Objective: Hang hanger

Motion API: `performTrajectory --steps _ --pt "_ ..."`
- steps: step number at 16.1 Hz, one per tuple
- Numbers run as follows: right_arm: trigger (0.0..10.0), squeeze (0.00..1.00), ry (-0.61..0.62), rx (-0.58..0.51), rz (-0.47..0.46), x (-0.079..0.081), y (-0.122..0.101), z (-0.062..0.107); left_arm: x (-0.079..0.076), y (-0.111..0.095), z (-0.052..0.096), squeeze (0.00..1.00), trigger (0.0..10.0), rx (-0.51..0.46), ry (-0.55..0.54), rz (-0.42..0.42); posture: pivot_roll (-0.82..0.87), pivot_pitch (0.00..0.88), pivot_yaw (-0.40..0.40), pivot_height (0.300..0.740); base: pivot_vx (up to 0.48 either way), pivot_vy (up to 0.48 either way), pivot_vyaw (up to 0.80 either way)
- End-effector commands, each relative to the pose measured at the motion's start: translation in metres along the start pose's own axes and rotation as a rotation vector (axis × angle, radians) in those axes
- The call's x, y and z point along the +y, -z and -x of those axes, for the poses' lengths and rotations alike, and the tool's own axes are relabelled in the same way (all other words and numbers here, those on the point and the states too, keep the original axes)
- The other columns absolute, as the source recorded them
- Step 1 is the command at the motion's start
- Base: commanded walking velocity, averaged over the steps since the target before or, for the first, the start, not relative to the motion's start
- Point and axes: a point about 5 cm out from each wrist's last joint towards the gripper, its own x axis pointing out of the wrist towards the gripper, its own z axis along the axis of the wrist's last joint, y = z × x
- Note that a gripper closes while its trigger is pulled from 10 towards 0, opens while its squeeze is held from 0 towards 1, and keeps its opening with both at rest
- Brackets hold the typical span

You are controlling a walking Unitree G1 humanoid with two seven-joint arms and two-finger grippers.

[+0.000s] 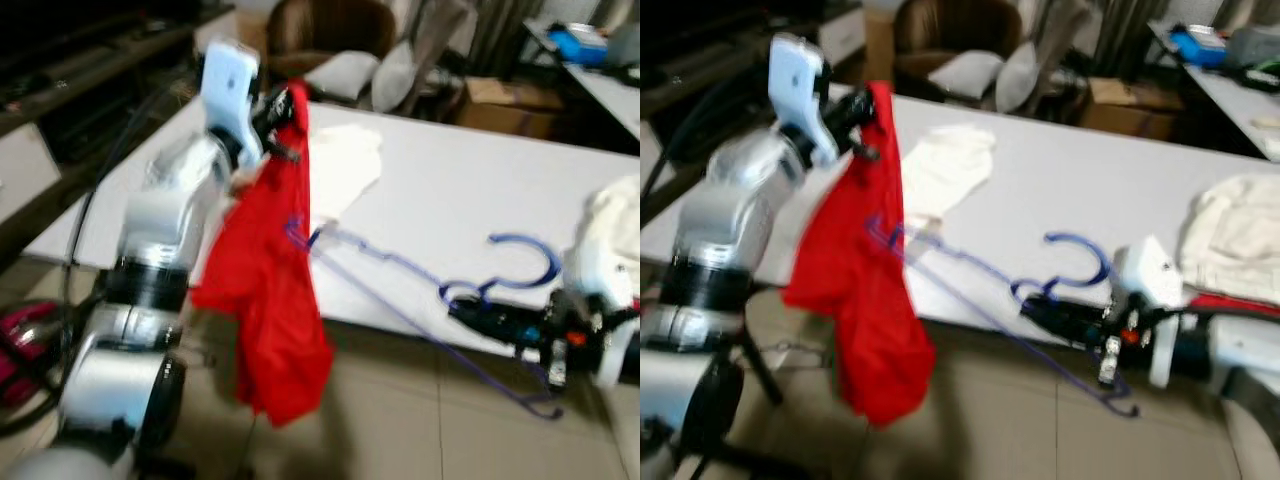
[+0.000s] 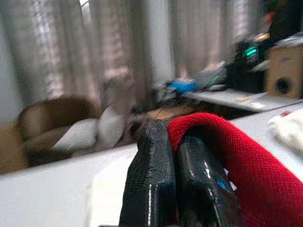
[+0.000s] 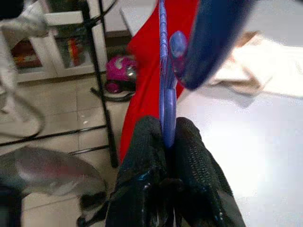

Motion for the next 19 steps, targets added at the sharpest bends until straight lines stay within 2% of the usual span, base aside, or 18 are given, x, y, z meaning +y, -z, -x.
performTrajectory --steps 1,2,3,4,5,6,7,8,9,10,11,12,13,14,16,17,18,19 --pt "10.0 0.0 -0.024 0.05 0.006 0.001 0.005 -0.011 -0.016 -0.029 -0.017 0.0 10.0 -0.108 0.095 -0.01 0.05 0.0 -0.026 0.74 0.368 0.0 0.0" --pt "10.0 0.0 -0.019 0.074 0.019 -0.003 0.009 -0.023 -0.019 -0.045 -0.023 0.0 10.0 -0.161 0.124 0.015 0.05 0.0 -0.026 0.74 0.364 0.0 0.0" --pt "10.0 0.0 0.037 0.082 0.068 -0.015 0.01 -0.044 -0.022 -0.069 -0.027 0.0 10.0 -0.235 0.166 0.044 0.05 0.0 -0.031 0.74 0.364 0.0 0.0" --pt "10.0 0.0 0.122 0.083 0.093 -0.032 0.009 -0.059 -0.024 -0.085 -0.028 0.0 10.0 -0.286 0.201 0.058 0.05 0.0 -0.038 0.74 0.364 0.0 0.0" --pt "10.0 0.0 0.247 0.064 0.126 -0.054 0.001 -0.073 -0.028 -0.104 -0.026 0.0 10.0 -0.345 0.244 0.069 0.06 0.0 -0.048 0.74 0.368 0.0 0.0" --pt "10.0 0.0 0.31 0.062 0.153 -0.066 -0.004 -0.075 -0.028 -0.112 -0.024 0.0 10.0 -0.369 0.255 0.073 0.06 0.0 -0.048 0.74 0.371 0.0 0.0" --pt "10.0 0.0 0.454 0.038 0.231 -0.093 -0.023 -0.072 -0.024 -0.124 -0.017 0.0 10.0 -0.411 0.264 0.083 0.07 0.0 -0.06 0.74 0.36 0.0 0.0" --pt "10.0 0.0 0.523 0.021 0.278 -0.106 -0.036 -0.067 -0.021 -0.129 -0.013 0.0 10.0 -0.428 0.261 0.081 0.08 0.0 -0.07 0.74 0.368 0.0 0.0" --pt "10.0 0.0 0.622 -0.028 0.368 -0.124 -0.062 -0.056 -0.015 -0.134 -0.005 0.0 10.0 -0.438 0.249 0.069 0.08 0.0 -0.081 0.74 0.368 0.0 0.0" --pt "10.0 0.0 0.695 -0.126 0.439 -0.138 -0.093 -0.045 -0.008 -0.134 0.005 0.0 10.0 -0.434 0.227 0.031 0.08 0.0 -0.084 0.74 0.368 0.0 0.0" --pt "10.0 0.0 0.726 -0.249 0.523 -0.143 -0.126 -0.034 0.003 -0.131 0.018 0.0 10.0 -0.421 0.17 0.023 0.09 0.0 -0.104 0.74 0.368 0.0 0.0" --pt "10.0 0.0 0.712 -0.333 0.576 -0.142 -0.145 -0.03 0.012 -0.127 0.028 0.0 10.0 -0.406 0.119 0.03 0.09 0.0 -0.112 0.74 0.368 0.0 0.0" --pt "10.0 0.0 0.701 -0.356 0.583 -0.141 -0.149 -0.03 0.014 -0.124 0.031 0.0 10.0 -0.4 0.104 0.031 0.09 0.0 -0.117 0.74 0.368 0.0 0.0" --pt "10.0 0.0 0.616 -0.358 0.596 -0.138 -0.149 -0.036 0.015 -0.113 0.037 0.0 10.0 -0.367 0.079 0.044 0.09 0.0 -0.125 0.74 0.371 0.0 0.0" --pt "10.0 0.0 0.326 -0.205 0.617 -0.122 -0.11 -0.063 0.001 -0.073 0.044 0.0 10.0 -0.234 0.064 0.019 0.08 0.0 -0.129 0.74 0.36 0.0 0.0" --pt "10.0 0.0 0.223 -0.15 0.571 -0.113 -0.09 -0.071 -0.007 -0.051 0.047 0.0 10.0 -0.16 0.054 0.016 0.07 0.0 -0.125 0.74 0.341 0.0 0.0" --pt "10.0 0.0 0.165 -0.117 0.536 -0.108 -0.076 -0.075 -0.014 -0.036 0.051 0.0 10.0 -0.101 0.046 0.031 0.07 0.0 -0.125 0.74 0.334 0.0 0.0" --pt "10.0 0.0 0.104 -0.027 0.513 -0.101 -0.053 -0.076 -0.026 -0.006 0.056 0.0 10.0 -0.007 0.05 0.071 0.07 0.0 -0.127 0.74 0.0 0.0 0.0"
